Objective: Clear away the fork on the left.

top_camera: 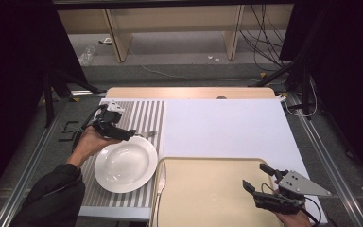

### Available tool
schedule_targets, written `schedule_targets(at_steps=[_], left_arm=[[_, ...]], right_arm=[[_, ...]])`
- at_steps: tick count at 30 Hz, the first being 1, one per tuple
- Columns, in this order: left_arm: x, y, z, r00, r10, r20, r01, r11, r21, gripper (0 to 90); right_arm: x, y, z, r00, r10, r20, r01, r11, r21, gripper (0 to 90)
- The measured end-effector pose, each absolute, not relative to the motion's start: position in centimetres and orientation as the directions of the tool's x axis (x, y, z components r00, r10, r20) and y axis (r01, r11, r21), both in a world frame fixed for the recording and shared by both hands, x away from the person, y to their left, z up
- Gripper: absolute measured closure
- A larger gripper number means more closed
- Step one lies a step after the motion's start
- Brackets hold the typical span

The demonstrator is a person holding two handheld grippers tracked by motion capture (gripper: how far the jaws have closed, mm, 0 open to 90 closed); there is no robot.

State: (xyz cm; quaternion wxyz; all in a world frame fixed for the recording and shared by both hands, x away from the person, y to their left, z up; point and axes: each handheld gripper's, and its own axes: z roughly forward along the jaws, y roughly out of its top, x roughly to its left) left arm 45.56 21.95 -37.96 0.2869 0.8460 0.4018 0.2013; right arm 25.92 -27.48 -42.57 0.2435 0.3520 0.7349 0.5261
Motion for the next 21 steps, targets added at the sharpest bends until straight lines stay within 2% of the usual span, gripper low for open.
schedule_targets(at_steps=[14, 21], left_arm=[[49.6, 22.5, -39.9, 0.577, 0.801, 0.158, 0.627, -0.558, 0.543, 20.3], [51.2, 23.3, -40.8, 0.573, 0.805, 0.151, 0.650, -0.559, 0.515, 21.0]], right_arm=[[26.0, -27.6, -42.6, -0.637, 0.770, 0.032, 0.275, 0.189, 0.943, 21.1], [26.0, -27.5, -42.7, -0.639, 0.769, 0.036, 0.275, 0.185, 0.943, 21.1]])
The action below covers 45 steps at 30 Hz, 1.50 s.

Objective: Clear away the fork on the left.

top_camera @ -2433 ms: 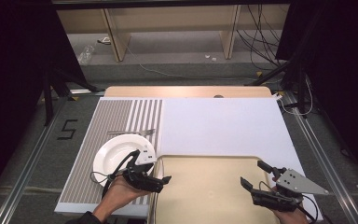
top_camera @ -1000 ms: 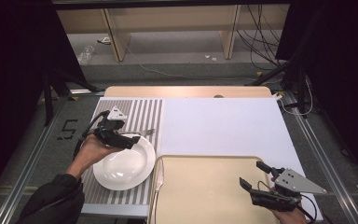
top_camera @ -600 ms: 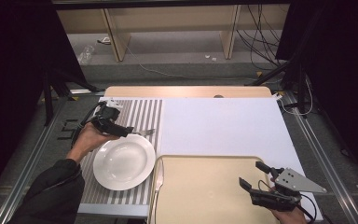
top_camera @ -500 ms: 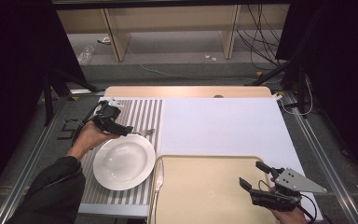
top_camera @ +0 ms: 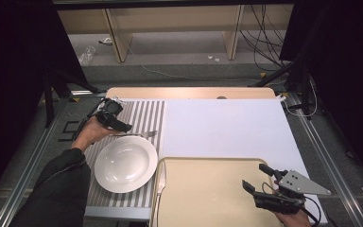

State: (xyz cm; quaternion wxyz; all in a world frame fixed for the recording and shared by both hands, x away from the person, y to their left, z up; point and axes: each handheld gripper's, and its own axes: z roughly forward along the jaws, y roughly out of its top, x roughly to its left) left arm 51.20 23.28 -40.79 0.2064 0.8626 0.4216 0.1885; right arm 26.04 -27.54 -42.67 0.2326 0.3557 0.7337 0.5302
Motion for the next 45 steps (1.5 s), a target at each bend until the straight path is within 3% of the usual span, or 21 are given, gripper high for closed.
schedule_targets(at_steps=[45], left_arm=[[53.8, 24.4, -45.1, 0.643, 0.753, 0.139, 0.676, -0.643, 0.359, 33.3]], right_arm=[[26.1, -27.6, -42.7, -0.642, 0.766, 0.042, 0.281, 0.184, 0.942, 21.1]])
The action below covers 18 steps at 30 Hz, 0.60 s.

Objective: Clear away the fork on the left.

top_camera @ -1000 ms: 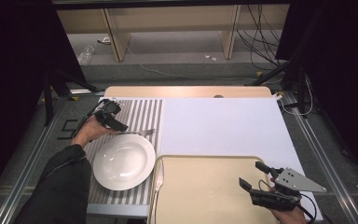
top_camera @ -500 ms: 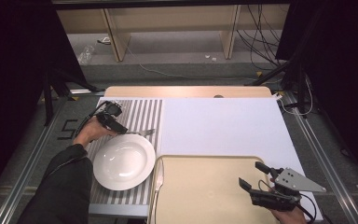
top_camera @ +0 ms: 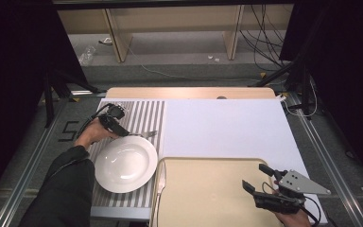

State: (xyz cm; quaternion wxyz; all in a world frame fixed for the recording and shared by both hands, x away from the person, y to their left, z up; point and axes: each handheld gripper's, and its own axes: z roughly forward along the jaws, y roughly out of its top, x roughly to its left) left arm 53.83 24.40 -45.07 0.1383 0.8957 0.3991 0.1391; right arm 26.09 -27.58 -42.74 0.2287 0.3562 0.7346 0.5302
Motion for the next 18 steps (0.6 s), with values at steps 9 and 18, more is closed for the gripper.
schedule_targets(at_steps=[9, 18], left_arm=[[54.03, 24.49, -45.49, 0.649, 0.747, 0.143, 0.675, -0.653, 0.344, 36.5], [54.23, 24.59, -45.68, 0.666, 0.730, 0.152, 0.668, -0.675, 0.313, 39.1]], right_arm=[[26.10, -27.58, -42.75, -0.641, 0.766, 0.044, 0.282, 0.183, 0.942, 21.2], [26.15, -27.60, -42.78, -0.641, 0.767, 0.037, 0.278, 0.187, 0.942, 21.2]])
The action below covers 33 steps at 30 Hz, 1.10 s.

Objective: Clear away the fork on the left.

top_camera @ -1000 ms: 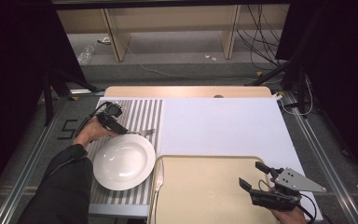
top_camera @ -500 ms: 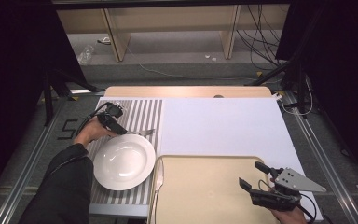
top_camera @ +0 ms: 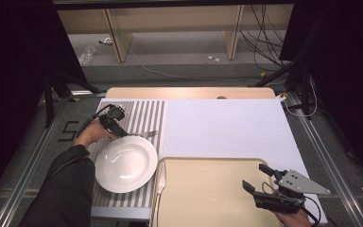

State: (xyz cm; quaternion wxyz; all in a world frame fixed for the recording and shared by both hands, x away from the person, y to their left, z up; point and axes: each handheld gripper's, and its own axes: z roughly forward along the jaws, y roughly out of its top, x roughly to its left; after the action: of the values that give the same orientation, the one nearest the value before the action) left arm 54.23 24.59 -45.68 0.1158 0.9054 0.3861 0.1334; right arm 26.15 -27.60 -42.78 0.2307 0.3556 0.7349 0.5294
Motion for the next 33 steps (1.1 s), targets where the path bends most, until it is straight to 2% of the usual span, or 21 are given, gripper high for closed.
schedule_targets(at_steps=[20, 33], left_arm=[[54.59, 24.22, -45.90, 0.703, 0.702, 0.117, 0.653, -0.701, 0.287, 49.3], [54.70, 24.28, -46.23, 0.724, 0.681, 0.107, 0.638, -0.721, 0.270, 50.8]], right_arm=[[26.12, -27.67, -42.76, -0.640, 0.768, 0.036, 0.278, 0.188, 0.942, 21.1], [26.09, -27.66, -42.75, -0.641, 0.767, 0.037, 0.280, 0.188, 0.941, 21.2]])
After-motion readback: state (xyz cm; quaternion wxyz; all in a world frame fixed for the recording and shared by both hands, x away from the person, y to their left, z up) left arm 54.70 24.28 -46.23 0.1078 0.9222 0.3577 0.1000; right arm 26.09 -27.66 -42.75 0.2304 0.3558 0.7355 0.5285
